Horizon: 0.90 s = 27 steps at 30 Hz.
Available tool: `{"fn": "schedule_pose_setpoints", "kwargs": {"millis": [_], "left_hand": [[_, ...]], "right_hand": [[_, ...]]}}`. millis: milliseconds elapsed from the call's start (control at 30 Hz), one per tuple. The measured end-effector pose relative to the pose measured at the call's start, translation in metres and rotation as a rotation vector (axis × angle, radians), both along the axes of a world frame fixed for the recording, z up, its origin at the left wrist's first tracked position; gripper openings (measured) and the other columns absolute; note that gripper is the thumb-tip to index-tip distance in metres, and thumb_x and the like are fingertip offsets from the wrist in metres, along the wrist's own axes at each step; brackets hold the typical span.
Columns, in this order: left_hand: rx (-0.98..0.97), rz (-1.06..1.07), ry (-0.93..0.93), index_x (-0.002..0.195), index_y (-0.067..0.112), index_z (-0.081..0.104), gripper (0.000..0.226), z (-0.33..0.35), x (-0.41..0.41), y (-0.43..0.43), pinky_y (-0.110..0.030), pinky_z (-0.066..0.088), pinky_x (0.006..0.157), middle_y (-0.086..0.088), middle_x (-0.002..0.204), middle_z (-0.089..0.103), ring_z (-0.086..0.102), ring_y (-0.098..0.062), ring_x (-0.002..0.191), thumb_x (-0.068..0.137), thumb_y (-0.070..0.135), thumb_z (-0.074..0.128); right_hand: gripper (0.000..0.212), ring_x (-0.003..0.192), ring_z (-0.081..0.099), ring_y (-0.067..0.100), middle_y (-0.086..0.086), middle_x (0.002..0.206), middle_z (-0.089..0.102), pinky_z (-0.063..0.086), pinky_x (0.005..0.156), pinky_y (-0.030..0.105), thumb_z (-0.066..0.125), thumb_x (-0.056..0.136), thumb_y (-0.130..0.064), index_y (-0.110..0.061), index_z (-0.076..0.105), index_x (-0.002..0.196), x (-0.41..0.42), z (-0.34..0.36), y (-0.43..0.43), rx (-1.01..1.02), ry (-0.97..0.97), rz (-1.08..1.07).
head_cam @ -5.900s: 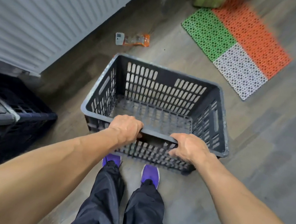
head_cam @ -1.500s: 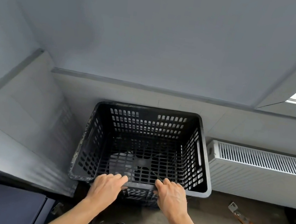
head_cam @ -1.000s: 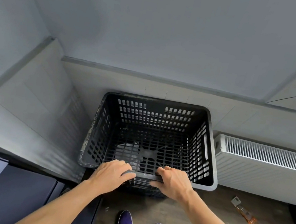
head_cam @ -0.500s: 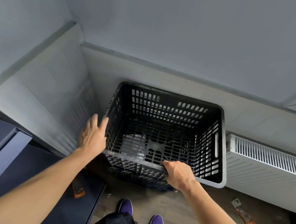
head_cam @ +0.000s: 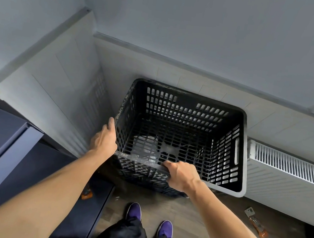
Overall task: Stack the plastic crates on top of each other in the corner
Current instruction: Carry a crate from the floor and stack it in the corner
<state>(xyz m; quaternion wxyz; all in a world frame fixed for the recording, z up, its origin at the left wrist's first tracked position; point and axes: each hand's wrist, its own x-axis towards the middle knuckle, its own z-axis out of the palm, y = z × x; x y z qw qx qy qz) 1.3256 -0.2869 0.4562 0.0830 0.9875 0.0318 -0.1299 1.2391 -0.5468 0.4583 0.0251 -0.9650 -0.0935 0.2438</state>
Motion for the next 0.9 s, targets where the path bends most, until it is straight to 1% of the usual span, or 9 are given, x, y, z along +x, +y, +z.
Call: {"fn": "schedule_pose_setpoints", "kwargs": {"millis": [100, 200, 300, 400, 500, 600, 667, 800, 900], "left_hand": [[-0.028, 0.065, 0.034, 0.135, 0.01, 0.03, 0.051, -0.003, 0.001, 0.002, -0.04, 0.046, 0.067, -0.015, 0.117, 0.058, 0.062, -0.033, 0.091, 0.093, 0.015, 0.059], [-0.032, 0.138, 0.099, 0.121, 0.01, 0.036, 0.03, -0.003, 0.004, 0.003, -0.04, 0.044, 0.066, -0.013, 0.105, 0.065, 0.06, -0.032, 0.087, 0.099, 0.023, 0.051], [-0.078, 0.219, 0.077, 0.121, 0.009, 0.039, 0.027, -0.005, 0.003, 0.0, -0.04, 0.044, 0.065, -0.015, 0.105, 0.066, 0.062, -0.036, 0.093, 0.1, 0.023, 0.049], [-0.135, 0.235, 0.01, 0.123, 0.006, 0.042, 0.029, -0.009, -0.002, 0.0, -0.043, 0.047, 0.069, -0.018, 0.106, 0.067, 0.062, -0.039, 0.097, 0.099, 0.02, 0.051], [-0.162, 0.215, -0.034, 0.112, 0.006, 0.044, 0.022, -0.012, -0.007, 0.008, -0.044, 0.047, 0.065, -0.021, 0.099, 0.067, 0.062, -0.04, 0.093, 0.099, 0.022, 0.051], [-0.17, 0.205, -0.048, 0.106, 0.008, 0.043, 0.017, -0.007, -0.006, 0.021, -0.042, 0.041, 0.061, -0.017, 0.092, 0.064, 0.058, -0.034, 0.082, 0.1, 0.021, 0.051], [-0.163, 0.199, -0.044, 0.105, 0.008, 0.042, 0.017, -0.002, -0.003, 0.029, -0.04, 0.039, 0.06, -0.016, 0.088, 0.061, 0.052, -0.03, 0.075, 0.1, 0.022, 0.05], [-0.202, 0.206, -0.037, 0.106, 0.009, 0.041, 0.016, -0.003, 0.002, 0.036, -0.039, 0.04, 0.057, -0.013, 0.083, 0.062, 0.056, -0.028, 0.071, 0.099, 0.02, 0.051], [-0.212, 0.215, -0.04, 0.104, 0.009, 0.041, 0.015, -0.007, -0.001, 0.03, -0.038, 0.036, 0.055, -0.011, 0.079, 0.058, 0.053, -0.028, 0.07, 0.099, 0.02, 0.051]], "right_hand": [[0.044, 0.091, 0.067, 0.032, 0.007, 0.101, 0.07, 0.05, 0.069, 0.036, 0.055, 0.085, -0.01, -0.024, 0.053, 0.127, 0.005, -0.002, 0.018, 0.013, 0.018, -0.013], [0.031, 0.092, 0.067, 0.032, 0.008, 0.101, 0.07, 0.05, 0.071, 0.035, 0.055, 0.085, -0.009, -0.018, 0.06, 0.114, 0.008, -0.004, 0.02, -0.017, -0.002, -0.025], [0.027, 0.089, 0.068, 0.031, 0.007, 0.098, 0.072, 0.054, 0.073, 0.037, 0.056, 0.086, -0.012, -0.018, 0.059, 0.112, 0.007, -0.006, 0.019, -0.016, -0.046, -0.009], [0.044, 0.089, 0.068, 0.032, 0.007, 0.098, 0.072, 0.049, 0.069, 0.035, 0.055, 0.088, -0.011, -0.019, 0.052, 0.13, 0.005, -0.008, 0.021, -0.041, -0.097, 0.021], [0.053, 0.089, 0.068, 0.033, 0.008, 0.098, 0.072, 0.04, 0.062, 0.033, 0.05, 0.09, -0.008, -0.016, 0.041, 0.142, -0.001, -0.006, 0.027, -0.081, -0.108, 0.072], [0.058, 0.088, 0.068, 0.033, 0.008, 0.097, 0.072, 0.038, 0.06, 0.033, 0.048, 0.09, -0.005, -0.015, 0.036, 0.146, -0.002, -0.004, 0.039, -0.073, -0.127, 0.102], [0.06, 0.088, 0.068, 0.032, 0.007, 0.097, 0.072, 0.038, 0.06, 0.033, 0.047, 0.09, -0.005, -0.015, 0.033, 0.147, 0.002, -0.004, 0.046, -0.066, -0.132, 0.118], [0.062, 0.085, 0.068, 0.031, 0.006, 0.095, 0.072, 0.037, 0.059, 0.033, 0.046, 0.09, -0.004, -0.017, 0.031, 0.149, 0.008, -0.008, 0.049, -0.047, -0.141, 0.122], [0.061, 0.083, 0.068, 0.031, 0.004, 0.094, 0.072, 0.038, 0.058, 0.032, 0.046, 0.09, -0.005, -0.018, 0.03, 0.148, 0.009, -0.01, 0.043, -0.063, -0.139, 0.127]]}}
